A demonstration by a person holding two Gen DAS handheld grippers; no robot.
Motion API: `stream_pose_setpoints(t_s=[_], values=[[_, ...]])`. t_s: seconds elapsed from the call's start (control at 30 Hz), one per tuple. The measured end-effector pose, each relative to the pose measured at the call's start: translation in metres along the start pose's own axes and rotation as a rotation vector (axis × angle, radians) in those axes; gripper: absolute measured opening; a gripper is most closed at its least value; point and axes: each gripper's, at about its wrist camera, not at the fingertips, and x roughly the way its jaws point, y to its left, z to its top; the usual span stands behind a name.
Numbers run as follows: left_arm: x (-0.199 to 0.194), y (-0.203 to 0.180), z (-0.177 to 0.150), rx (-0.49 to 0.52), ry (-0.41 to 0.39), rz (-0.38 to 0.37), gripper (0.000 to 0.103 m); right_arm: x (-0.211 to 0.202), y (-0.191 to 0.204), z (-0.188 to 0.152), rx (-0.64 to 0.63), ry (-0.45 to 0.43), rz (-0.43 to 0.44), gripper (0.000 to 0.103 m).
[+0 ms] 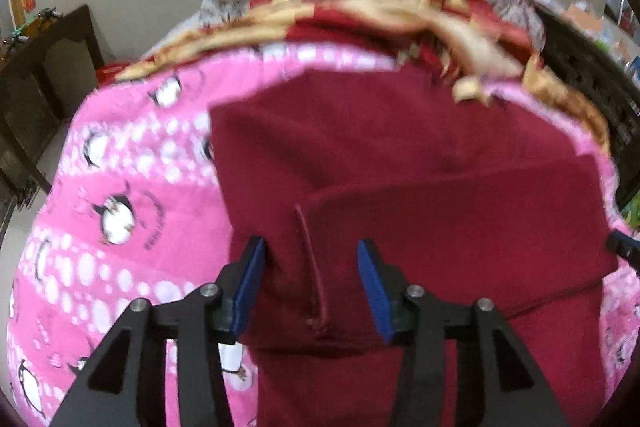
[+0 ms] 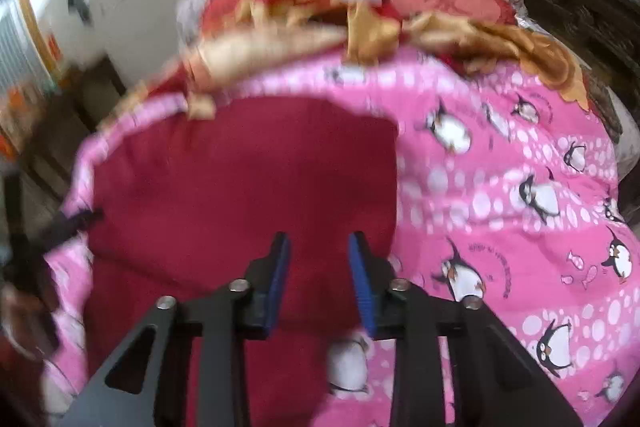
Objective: Fold small clothes
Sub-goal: 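Release the fold from the left tool and withdraw both tools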
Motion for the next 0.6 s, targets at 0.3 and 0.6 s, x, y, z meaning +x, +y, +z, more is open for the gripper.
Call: stream_pose_setpoints(t_s=[0.3,0.6], values=[[0.008,-0.001,0.004,0.006,0.011,0.011,0.061,-0.026,-0.001,0.020,0.056,-0.116,0.058,0.046],[0.018,-0.002,0.009,-0.006,0.023,0.036,0.070,0.040,0.009,0.068,0.093,-0.096,0.063,0.052]])
